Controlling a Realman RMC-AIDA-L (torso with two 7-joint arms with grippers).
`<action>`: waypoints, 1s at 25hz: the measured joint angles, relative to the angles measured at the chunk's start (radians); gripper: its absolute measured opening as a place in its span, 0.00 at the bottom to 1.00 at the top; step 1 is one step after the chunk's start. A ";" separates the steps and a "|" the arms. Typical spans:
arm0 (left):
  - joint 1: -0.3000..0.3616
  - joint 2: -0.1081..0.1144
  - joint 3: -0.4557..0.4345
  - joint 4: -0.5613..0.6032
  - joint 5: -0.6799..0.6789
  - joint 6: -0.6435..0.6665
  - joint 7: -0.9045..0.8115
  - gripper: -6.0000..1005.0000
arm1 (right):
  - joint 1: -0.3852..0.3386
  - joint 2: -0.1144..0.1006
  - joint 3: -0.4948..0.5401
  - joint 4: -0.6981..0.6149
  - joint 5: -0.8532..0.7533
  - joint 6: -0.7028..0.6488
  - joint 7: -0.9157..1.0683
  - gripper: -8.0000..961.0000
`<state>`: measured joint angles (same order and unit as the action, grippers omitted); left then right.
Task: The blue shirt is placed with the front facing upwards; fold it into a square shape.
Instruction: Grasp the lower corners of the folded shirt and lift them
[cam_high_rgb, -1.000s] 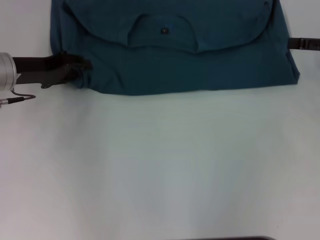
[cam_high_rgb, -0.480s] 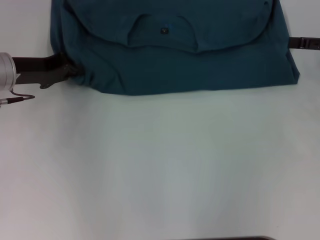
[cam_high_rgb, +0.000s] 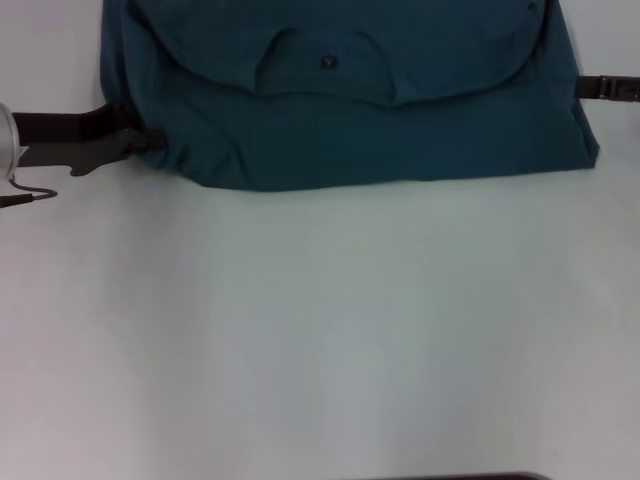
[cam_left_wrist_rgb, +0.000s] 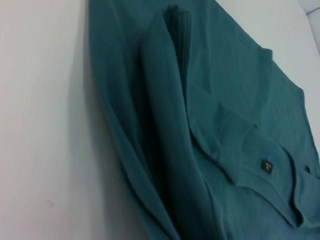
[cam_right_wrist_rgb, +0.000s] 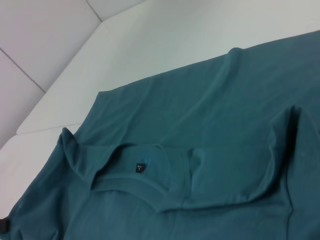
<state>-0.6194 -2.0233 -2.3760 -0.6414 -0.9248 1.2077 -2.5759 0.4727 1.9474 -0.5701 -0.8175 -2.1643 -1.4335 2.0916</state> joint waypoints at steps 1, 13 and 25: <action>0.005 0.002 0.000 -0.010 0.000 0.012 -0.001 0.00 | 0.001 -0.004 -0.004 0.000 -0.003 -0.005 0.016 0.91; 0.031 0.016 -0.004 -0.086 0.050 0.077 0.005 0.01 | 0.040 -0.090 -0.024 -0.015 -0.144 -0.118 0.230 0.91; 0.019 0.008 0.003 -0.115 0.050 0.078 0.036 0.01 | 0.111 -0.059 -0.025 0.001 -0.287 -0.020 0.287 0.90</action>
<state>-0.6004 -2.0154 -2.3730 -0.7568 -0.8750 1.2855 -2.5397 0.5837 1.8884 -0.5956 -0.8162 -2.4510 -1.4531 2.3783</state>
